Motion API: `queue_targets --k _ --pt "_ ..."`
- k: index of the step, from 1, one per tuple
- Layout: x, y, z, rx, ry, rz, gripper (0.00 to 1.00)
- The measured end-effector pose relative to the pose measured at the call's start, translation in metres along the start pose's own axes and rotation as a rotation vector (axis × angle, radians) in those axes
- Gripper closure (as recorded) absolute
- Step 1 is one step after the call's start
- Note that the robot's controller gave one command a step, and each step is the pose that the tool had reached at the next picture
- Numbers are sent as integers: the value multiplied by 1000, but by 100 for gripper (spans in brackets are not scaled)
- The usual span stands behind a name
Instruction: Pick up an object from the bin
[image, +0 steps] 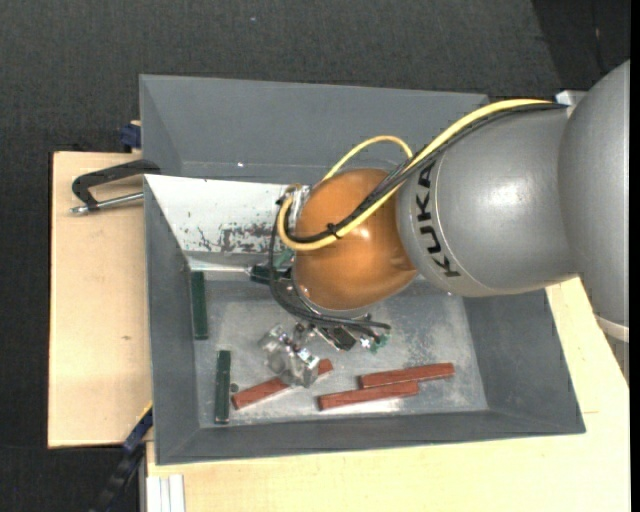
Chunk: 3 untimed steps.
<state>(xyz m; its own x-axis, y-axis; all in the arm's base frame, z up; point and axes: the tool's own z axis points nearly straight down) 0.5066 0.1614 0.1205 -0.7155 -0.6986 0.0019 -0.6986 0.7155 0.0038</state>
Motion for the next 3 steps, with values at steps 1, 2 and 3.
queue_targets --k 1,2,3 --pt "19 -7 23 3 -5 -31 0" --pt "24 -8 36 2 -2 -37 0" --pt "22 -4 49 5 -6 -243 100"
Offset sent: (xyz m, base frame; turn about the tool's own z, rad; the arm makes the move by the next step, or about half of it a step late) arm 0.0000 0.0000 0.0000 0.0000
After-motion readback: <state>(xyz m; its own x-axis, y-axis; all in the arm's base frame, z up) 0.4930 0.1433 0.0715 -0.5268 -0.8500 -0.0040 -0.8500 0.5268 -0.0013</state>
